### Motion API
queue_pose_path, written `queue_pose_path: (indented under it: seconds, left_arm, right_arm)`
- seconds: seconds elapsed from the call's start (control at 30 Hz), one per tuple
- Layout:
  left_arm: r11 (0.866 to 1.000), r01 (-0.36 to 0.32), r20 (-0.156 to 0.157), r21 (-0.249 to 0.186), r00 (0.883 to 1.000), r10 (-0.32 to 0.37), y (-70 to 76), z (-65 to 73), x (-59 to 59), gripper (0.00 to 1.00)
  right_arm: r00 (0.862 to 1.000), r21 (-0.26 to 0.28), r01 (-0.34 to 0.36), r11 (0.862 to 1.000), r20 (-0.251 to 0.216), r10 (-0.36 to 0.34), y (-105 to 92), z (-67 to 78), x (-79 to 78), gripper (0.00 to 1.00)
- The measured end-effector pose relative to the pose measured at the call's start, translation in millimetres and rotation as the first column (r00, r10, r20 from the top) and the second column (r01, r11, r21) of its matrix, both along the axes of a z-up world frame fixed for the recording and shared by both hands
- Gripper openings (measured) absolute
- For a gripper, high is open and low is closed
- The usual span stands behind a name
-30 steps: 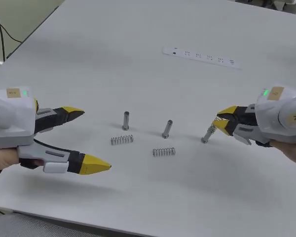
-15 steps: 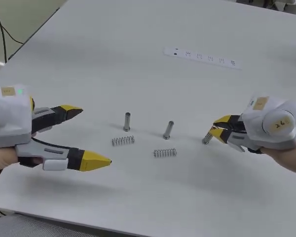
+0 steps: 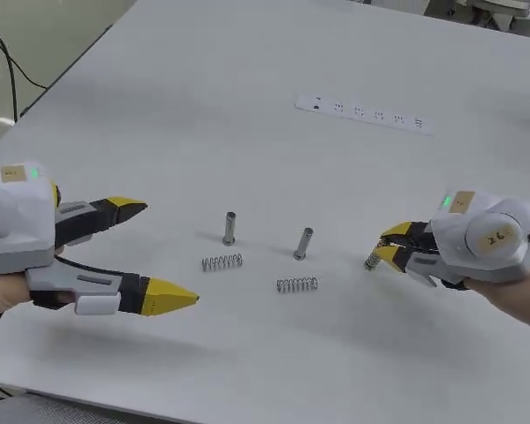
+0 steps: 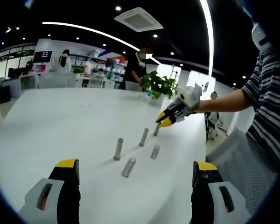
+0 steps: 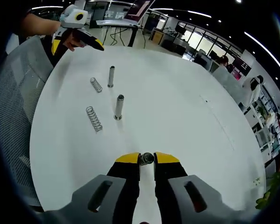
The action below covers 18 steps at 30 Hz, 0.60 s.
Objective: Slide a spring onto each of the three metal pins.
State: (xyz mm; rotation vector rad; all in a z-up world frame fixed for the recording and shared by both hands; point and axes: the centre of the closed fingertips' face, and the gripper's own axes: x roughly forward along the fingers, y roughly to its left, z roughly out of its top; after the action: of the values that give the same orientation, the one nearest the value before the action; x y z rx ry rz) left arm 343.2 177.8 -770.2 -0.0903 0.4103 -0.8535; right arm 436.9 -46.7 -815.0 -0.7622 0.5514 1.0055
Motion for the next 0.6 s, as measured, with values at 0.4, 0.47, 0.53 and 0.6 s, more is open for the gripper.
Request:
queue_pose_path:
  seconds: [0.4,0.47,0.53,0.6]
  left_arm:
    - [1.000,0.001,0.003,0.000,1.000,-0.001,-0.3,3.9,-1.3,0.98]
    - [1.000,0.001,0.004,0.002,1.000,-0.001,0.0,4.0,-1.8,0.98]
    - [1.000,0.001,0.002,0.002,1.000,-0.001,0.1,3.7,-2.6,0.98]
    - [1.000,0.000,0.003,0.002,1.000,0.000,0.1,4.0,-3.3,0.98]
  right_arm:
    - [1.000,0.040,0.028,0.999,0.008,-0.028,1.6,5.8,-1.1,0.10]
    - [0.999,0.059,0.048,0.997,0.019,-0.049,0.7,10.4,1.1,0.10]
    - [0.998,0.080,0.063,0.995,0.010,-0.064,0.2,12.7,0.9,0.10]
    - [0.997,0.112,0.072,0.991,0.011,-0.074,1.0,17.8,0.6,0.09]
